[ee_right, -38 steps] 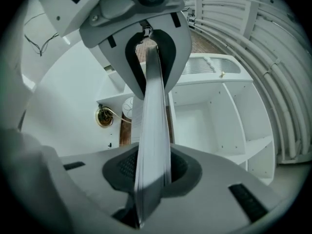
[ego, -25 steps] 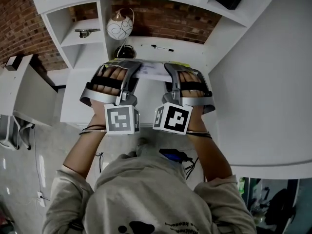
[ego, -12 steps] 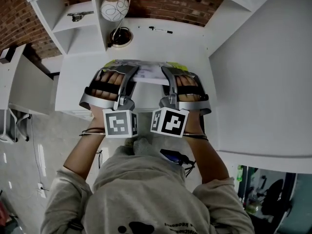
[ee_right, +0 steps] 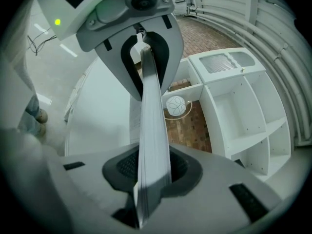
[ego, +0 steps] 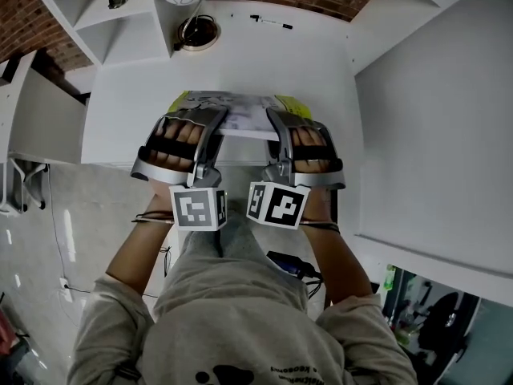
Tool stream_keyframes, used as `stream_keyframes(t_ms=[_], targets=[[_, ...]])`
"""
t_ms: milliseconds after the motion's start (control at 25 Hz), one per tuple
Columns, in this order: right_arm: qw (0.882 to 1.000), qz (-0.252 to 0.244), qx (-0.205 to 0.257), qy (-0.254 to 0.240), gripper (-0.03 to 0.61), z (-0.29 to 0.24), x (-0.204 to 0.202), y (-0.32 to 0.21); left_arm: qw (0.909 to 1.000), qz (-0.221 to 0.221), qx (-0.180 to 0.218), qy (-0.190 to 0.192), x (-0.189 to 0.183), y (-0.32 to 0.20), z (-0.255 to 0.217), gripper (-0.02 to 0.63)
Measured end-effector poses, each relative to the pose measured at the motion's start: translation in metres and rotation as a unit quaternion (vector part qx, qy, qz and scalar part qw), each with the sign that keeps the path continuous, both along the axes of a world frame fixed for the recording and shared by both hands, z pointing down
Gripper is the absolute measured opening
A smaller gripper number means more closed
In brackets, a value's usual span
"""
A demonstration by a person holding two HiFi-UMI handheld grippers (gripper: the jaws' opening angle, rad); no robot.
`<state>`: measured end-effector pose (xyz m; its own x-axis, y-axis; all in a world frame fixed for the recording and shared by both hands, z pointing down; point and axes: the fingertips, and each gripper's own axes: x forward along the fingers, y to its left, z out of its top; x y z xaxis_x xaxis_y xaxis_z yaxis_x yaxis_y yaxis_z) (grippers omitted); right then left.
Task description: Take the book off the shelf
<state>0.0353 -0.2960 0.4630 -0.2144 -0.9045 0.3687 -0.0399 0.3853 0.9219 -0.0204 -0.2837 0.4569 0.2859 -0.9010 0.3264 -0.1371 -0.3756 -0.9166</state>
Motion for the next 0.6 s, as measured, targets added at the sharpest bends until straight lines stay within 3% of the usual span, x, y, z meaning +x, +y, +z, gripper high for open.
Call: stream_keyframes(t_ms=[600], targets=[[0.998,-0.024,-0.063,0.001,0.083,0.085,0.013,-0.009,0.9975,-0.019,-0.067,-0.002,0.014,-0.008,0.083,0.087]])
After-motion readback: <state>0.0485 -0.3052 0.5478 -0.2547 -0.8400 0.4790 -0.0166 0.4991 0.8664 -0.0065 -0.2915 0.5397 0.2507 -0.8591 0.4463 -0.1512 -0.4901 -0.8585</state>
